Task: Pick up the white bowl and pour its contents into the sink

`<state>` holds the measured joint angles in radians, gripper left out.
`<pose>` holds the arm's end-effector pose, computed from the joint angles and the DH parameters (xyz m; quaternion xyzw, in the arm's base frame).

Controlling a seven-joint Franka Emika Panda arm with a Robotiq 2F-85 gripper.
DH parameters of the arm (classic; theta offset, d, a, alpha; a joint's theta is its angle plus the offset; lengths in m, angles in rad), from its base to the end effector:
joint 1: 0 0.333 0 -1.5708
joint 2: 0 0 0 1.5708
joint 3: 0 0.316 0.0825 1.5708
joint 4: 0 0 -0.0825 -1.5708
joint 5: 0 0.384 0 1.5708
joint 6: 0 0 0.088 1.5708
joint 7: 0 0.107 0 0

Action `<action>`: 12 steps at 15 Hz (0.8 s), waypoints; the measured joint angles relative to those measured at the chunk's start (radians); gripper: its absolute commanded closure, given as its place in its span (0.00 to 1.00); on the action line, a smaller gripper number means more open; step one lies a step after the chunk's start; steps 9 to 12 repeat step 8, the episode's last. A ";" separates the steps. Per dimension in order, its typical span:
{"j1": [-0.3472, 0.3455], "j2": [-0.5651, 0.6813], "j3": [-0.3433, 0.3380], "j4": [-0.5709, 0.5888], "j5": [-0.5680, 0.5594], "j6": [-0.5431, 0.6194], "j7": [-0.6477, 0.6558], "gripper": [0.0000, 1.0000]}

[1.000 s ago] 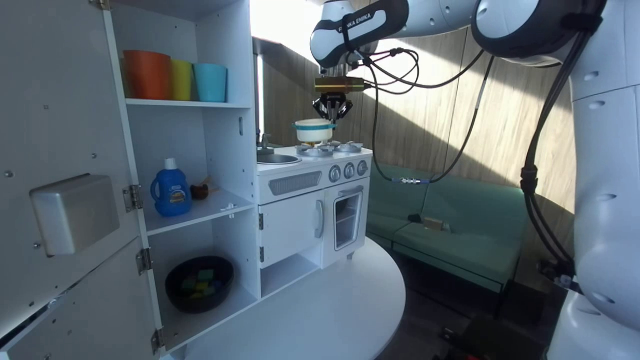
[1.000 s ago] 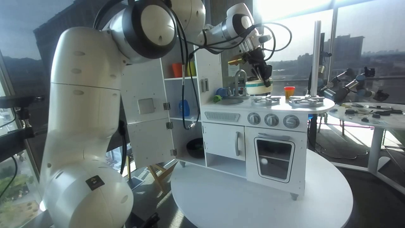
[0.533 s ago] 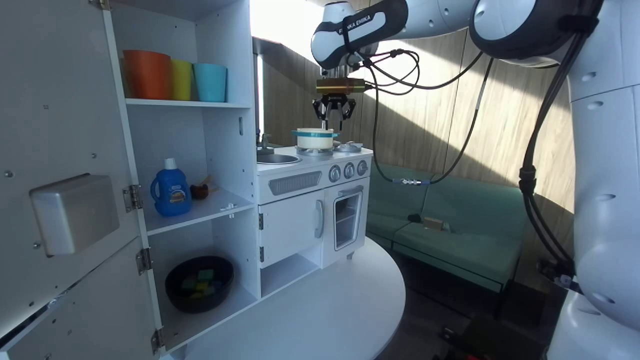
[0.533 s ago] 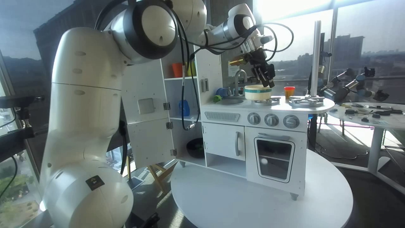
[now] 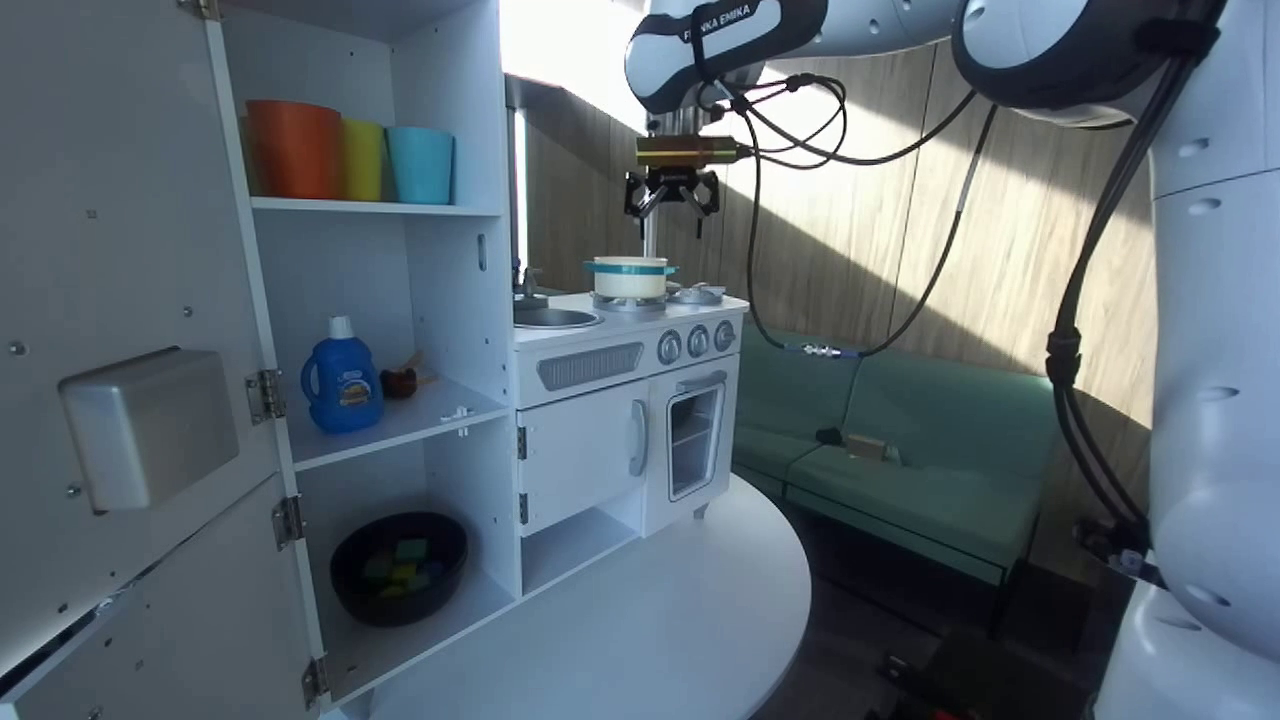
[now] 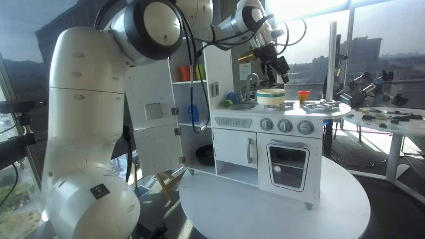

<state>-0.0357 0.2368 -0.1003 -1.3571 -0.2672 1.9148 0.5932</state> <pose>0.6497 -0.0991 0.6243 0.9222 -0.3226 0.1869 0.1025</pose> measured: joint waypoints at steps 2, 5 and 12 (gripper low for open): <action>0.003 -0.027 0.007 -0.006 0.000 -0.003 -0.019 0.00; 0.005 -0.085 0.022 -0.039 0.005 -0.003 -0.057 0.00; 0.005 -0.157 0.030 -0.107 0.060 -0.002 -0.115 0.00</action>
